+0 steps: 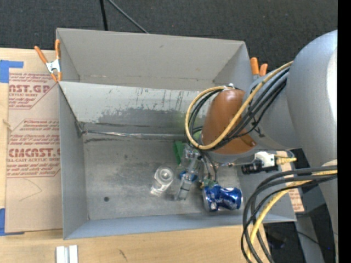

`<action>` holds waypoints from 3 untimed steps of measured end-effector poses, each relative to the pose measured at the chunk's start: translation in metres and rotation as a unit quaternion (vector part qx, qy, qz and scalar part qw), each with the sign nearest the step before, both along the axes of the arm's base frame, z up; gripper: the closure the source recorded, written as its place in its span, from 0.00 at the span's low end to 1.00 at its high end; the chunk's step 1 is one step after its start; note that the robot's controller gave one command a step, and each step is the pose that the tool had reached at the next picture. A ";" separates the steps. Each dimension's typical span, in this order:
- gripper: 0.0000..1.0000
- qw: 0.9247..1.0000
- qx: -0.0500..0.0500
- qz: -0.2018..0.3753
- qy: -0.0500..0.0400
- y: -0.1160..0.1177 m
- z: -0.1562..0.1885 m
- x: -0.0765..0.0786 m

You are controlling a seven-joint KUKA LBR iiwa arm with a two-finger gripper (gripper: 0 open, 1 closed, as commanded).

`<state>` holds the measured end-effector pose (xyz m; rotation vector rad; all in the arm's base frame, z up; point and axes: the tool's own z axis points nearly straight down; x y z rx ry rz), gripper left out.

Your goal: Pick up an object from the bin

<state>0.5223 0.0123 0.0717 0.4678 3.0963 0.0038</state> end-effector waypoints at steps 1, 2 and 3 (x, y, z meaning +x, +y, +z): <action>0.00 0.984 -0.002 0.180 0.006 -0.073 -0.002 -0.024; 1.00 0.983 -0.001 0.181 0.003 -0.070 0.000 -0.022; 1.00 0.983 -0.003 0.183 0.000 -0.054 0.184 -0.002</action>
Offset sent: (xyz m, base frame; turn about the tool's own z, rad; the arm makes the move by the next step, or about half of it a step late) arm -0.0237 -0.0708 -0.0017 -0.3649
